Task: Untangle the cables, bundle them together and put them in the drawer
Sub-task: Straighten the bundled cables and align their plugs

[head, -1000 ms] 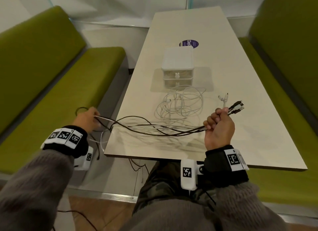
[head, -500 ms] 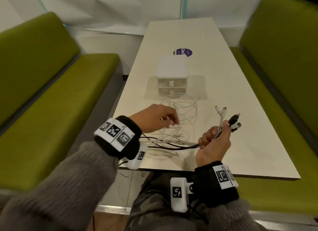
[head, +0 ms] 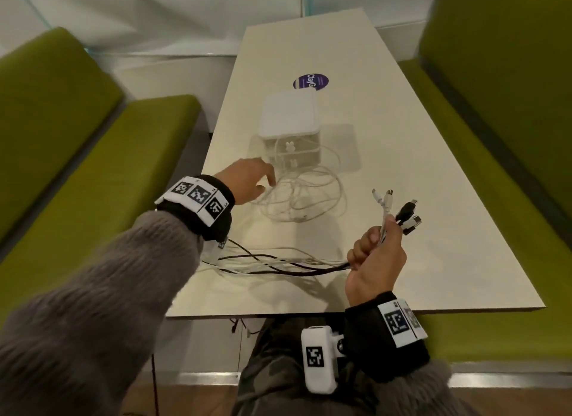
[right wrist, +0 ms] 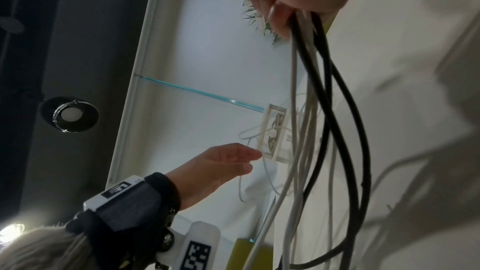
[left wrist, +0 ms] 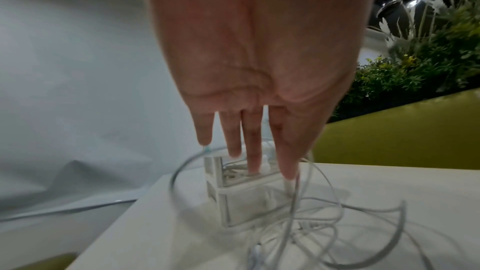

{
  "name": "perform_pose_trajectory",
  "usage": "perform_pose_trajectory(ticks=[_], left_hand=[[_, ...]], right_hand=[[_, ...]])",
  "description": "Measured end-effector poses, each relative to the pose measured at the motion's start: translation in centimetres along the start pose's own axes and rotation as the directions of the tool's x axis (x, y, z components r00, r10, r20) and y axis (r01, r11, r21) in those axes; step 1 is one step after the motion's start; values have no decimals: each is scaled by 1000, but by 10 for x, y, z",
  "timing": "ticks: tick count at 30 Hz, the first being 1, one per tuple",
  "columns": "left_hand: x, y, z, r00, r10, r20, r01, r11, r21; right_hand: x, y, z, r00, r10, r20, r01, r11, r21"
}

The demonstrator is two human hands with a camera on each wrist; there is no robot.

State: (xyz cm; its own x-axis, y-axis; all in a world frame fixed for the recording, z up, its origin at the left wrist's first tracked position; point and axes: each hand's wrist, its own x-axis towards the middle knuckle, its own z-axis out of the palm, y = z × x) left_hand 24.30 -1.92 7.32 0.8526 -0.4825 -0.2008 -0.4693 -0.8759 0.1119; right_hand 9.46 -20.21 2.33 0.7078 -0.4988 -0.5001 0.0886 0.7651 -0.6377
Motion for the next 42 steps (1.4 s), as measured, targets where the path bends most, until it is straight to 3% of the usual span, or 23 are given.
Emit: perform_pose_trajectory(ticks=[5,8,11,16,19,21,24,26,28,30,32,33,36,42], left_hand=[[2,26,18,970,28,242,-49,995,81],[14,33,27,952,-59,300,4,984,179],[26,36,37,937,-123,328,19,954,301],[29,33,44,957,-85,277,21,973,228],[22,29,32,992,-50,120,35,991,127],[19,26,17,989,-78,-128,75,997,-26],[12,21,-8,871,-153,-467,132,988,-79],[8,22,-21,812,-214,-542,135,974,-181],[4,28,-30,796,-255,-549,34,924,-380],[-2,41,-35,851,-273,-449,-88,769,-633],[-10,60,-30,936,-202,-290,-142,535,-833],[-14,70,-24,960,-137,-245,-147,501,-853],[-19,92,-1,970,-19,-241,-166,674,-720],[-25,113,22,976,54,-212,-187,708,-681]], right_hand=[[5,2,-1,1000,14,-20,-14,1000,5],[8,2,-1,999,27,-34,-27,1000,7],[10,0,-2,999,34,-36,-34,999,14],[13,-1,-2,999,45,-27,-44,999,14],[15,0,-3,999,43,12,-43,999,1],[16,1,-3,999,27,32,-28,1000,7],[16,1,-2,998,16,65,-17,1000,22],[16,2,-1,995,18,102,-20,999,26],[15,3,0,991,-3,137,4,1000,-11],[15,3,2,986,-37,163,47,997,-55],[14,3,3,982,-64,180,82,992,-94],[13,2,4,980,-70,186,92,989,-112],[10,2,9,980,-68,188,95,986,-137],[6,6,15,959,-139,248,199,952,-235]])
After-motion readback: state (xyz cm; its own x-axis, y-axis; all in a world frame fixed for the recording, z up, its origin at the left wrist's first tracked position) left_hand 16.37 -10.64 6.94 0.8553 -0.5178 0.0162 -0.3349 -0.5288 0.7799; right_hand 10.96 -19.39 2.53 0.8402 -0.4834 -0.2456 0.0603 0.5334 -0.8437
